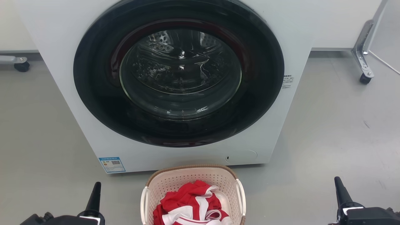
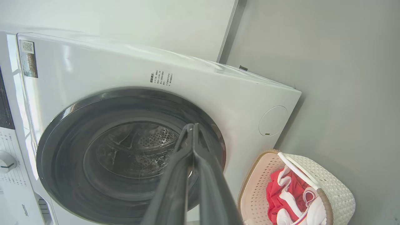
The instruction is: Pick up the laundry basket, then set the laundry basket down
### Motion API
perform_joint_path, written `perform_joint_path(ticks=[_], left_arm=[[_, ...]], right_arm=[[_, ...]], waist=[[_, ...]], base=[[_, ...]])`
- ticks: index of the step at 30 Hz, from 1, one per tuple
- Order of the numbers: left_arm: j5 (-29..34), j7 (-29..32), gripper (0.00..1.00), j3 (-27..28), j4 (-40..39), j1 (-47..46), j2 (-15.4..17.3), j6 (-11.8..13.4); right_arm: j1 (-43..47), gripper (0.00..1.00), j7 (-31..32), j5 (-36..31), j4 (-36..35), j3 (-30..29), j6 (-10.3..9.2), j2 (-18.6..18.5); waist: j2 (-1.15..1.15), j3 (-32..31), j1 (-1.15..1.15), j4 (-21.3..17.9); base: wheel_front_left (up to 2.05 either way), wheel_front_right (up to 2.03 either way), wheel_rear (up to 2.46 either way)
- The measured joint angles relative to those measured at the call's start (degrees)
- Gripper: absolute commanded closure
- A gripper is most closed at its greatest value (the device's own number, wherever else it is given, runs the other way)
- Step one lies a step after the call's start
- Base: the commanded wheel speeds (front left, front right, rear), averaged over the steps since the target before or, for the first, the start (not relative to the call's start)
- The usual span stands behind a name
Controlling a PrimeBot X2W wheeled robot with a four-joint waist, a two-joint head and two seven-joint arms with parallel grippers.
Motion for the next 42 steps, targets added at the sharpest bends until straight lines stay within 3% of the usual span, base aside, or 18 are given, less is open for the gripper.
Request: perform_joint_path(ticks=[17,42], left_arm=[[-12.77,3.28,1.00,3.19,1.15,-2.79,-0.87,-2.52],[-14.24,3.65,1.00,3.39,1.29,-3.21,-1.01,-2.97]], right_arm=[[-1.51,1.00,3.27,12.65,0.60,-4.57,2.47,0.16],[-2.18,1.00,3.69,13.54,0.69,-4.97,2.65,0.20]], waist=[[0.00,0.28,0.00,-0.44],[0.00,0.29,0.00,-0.46]], base=[[0.00,0.00,0.00],[0.00,0.00,0.00]])
